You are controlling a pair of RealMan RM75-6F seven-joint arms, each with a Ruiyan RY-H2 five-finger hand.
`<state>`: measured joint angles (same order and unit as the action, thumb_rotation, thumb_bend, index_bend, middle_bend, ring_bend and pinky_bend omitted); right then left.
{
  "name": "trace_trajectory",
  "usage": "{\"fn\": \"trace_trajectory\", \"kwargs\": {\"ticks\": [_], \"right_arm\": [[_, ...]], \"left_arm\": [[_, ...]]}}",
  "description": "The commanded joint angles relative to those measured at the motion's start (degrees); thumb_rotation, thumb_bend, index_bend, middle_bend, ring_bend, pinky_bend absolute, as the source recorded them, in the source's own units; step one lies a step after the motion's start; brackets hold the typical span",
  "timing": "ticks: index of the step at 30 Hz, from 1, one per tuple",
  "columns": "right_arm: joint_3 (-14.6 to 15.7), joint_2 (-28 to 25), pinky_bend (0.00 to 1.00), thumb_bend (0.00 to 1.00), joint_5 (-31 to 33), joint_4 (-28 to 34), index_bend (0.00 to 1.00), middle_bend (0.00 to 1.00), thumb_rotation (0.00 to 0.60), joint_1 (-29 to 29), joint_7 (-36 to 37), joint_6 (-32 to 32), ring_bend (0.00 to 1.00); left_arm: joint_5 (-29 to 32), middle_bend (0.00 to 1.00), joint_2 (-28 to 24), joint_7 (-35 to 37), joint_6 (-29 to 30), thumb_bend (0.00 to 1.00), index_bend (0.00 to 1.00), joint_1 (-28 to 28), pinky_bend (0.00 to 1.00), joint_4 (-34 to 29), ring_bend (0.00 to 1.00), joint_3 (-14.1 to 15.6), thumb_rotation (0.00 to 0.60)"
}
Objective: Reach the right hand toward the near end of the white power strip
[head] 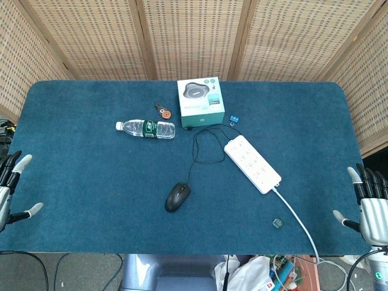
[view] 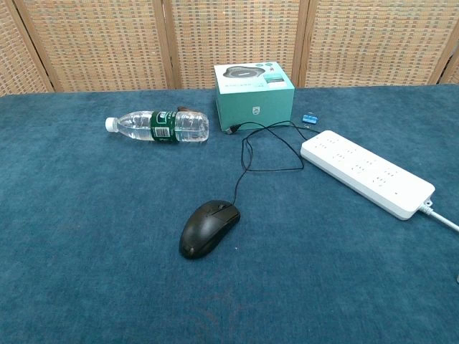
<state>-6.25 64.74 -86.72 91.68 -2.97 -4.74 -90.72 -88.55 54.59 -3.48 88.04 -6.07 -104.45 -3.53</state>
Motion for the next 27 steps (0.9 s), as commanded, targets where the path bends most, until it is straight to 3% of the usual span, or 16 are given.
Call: {"fn": "trace_trajectory", "kwargs": {"ticks": [1,6,7,9,11,12,14,17,19,23,27], "right_arm": [[0.06,0.03,0.00,0.00,-0.01,-0.03,0.00,0.00,0.600,-0.05,0.01,0.15,0.00],[0.37,0.14,0.00,0.00,0.10,0.13,0.00,0.01,0.600,-0.29,-0.45,1.04,0.00],[0.34,0.29,0.03,0.00,0.19,0.18,0.00,0.06,0.600,-0.43,-0.66,1.29,0.06],[0.16,0.65,0.30,0.00,0.19,0.14,0.00,0.23,0.600,-0.91,-1.04,1.80,0.27],[0.25,0.91,0.76,0.10,-0.40,-0.10,0.00,0.45,0.600,-1.88,-1.16,3.08,0.54],[0.40,1.00,0.85,0.17,-0.94,-0.21,0.00,0.51,0.600,-2.78,-0.86,4.41,0.60],[0.65,1.06,0.97,0.43,-2.05,-0.83,0.00,0.62,0.600,-4.59,-0.26,6.96,0.73],[0.86,1.21,1.00,0.74,-2.74,-1.68,0.00,0.73,0.600,-7.71,0.96,11.83,0.83],[1.06,1.08,1.00,0.86,-2.40,-1.32,0.00,0.76,0.600,-9.82,2.89,15.86,0.87],[1.48,0.23,1.00,0.95,-0.80,-0.17,0.05,0.77,0.600,-14.30,6.17,25.16,0.90],[1.41,0.38,1.00,0.96,0.94,0.05,0.11,0.77,0.600,-18.25,8.19,32.38,0.91]], "left_arm": [[0.05,0.00,0.04,-0.01,0.12,0.00,0.00,0.06,0.00,0.10,0.00,-0.05,0.600],[0.15,0.00,0.15,0.05,0.30,0.00,0.00,0.13,0.00,0.39,0.00,-0.19,0.600],[0.22,0.00,0.18,0.07,0.29,0.00,0.00,0.11,0.00,0.42,0.00,-0.25,0.600],[0.42,0.00,0.20,0.05,0.28,0.00,0.00,0.07,0.00,0.41,0.00,-0.40,0.600],[0.73,0.00,0.27,0.10,0.30,0.00,0.00,0.00,0.00,0.53,0.00,-0.64,0.600],[0.96,0.00,0.37,0.05,0.19,0.00,0.00,-0.10,0.00,0.66,0.00,-0.79,0.600],[1.45,0.00,0.58,-0.39,-0.43,0.00,0.00,-0.45,0.00,0.70,0.00,-0.97,0.600],[2.72,0.00,1.05,-1.63,-2.07,0.00,0.00,-1.29,0.00,0.67,0.00,-1.31,0.600],[3.65,0.00,1.27,-2.40,-2.97,0.00,0.00,-1.81,0.00,0.59,0.00,-1.65,0.600],[5.37,0.00,1.72,-3.69,-3.88,0.00,0.00,-2.49,0.00,0.36,0.00,-2.40,0.600],[7.05,0.00,2.11,-4.97,-5.00,0.00,0.00,-2.96,0.00,0.19,0.00,-2.65,0.600]]}}
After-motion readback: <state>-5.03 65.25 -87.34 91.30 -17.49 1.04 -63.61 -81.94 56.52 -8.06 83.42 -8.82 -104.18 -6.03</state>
